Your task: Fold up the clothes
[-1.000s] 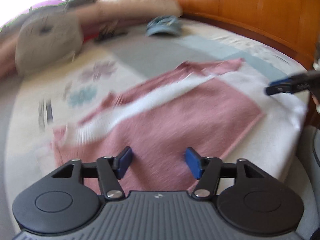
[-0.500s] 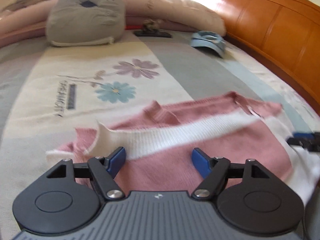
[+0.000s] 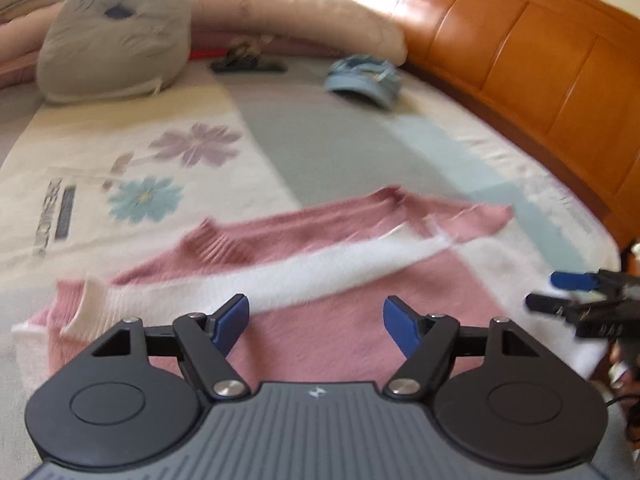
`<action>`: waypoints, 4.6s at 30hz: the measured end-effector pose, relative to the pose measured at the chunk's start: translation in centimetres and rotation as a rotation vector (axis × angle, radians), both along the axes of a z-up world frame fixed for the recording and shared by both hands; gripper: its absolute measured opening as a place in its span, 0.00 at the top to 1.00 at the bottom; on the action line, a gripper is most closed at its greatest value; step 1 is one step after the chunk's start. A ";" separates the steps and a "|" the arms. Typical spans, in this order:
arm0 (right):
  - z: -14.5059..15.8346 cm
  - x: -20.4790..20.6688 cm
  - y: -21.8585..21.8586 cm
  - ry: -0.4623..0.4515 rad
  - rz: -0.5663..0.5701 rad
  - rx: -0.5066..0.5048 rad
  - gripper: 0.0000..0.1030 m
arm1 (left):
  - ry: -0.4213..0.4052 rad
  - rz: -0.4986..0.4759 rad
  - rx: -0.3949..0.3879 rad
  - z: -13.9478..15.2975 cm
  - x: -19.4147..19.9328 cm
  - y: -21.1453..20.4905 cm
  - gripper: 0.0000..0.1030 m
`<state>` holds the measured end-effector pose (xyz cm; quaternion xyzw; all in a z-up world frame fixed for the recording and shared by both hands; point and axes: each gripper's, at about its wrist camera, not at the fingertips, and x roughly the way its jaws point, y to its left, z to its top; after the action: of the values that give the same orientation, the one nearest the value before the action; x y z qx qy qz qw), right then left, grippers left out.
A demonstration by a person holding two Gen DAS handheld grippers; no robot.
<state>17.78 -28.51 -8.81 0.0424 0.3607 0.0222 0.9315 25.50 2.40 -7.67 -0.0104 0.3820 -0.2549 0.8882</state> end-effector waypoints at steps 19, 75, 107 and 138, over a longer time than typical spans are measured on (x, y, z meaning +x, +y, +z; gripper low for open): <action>0.6 -3.9 2.4 -0.022 0.035 0.010 0.00 | -0.006 -0.007 0.021 3.0 -5.9 3.2 0.15; -1.2 1.3 5.4 0.021 0.011 0.080 0.00 | 0.051 0.335 -0.017 -1.8 -6.0 7.3 0.11; -2.1 16.1 7.9 0.056 0.222 0.063 0.00 | 0.052 0.251 0.027 -1.7 -4.3 7.2 0.09; -2.4 -0.9 5.2 -0.006 0.024 -0.038 0.00 | 0.038 0.091 0.137 -0.5 4.1 1.1 0.02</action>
<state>16.90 -23.27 -11.23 0.0202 0.3587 0.0267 0.9329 29.64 3.55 -8.19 0.0280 0.4146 -0.1875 0.8900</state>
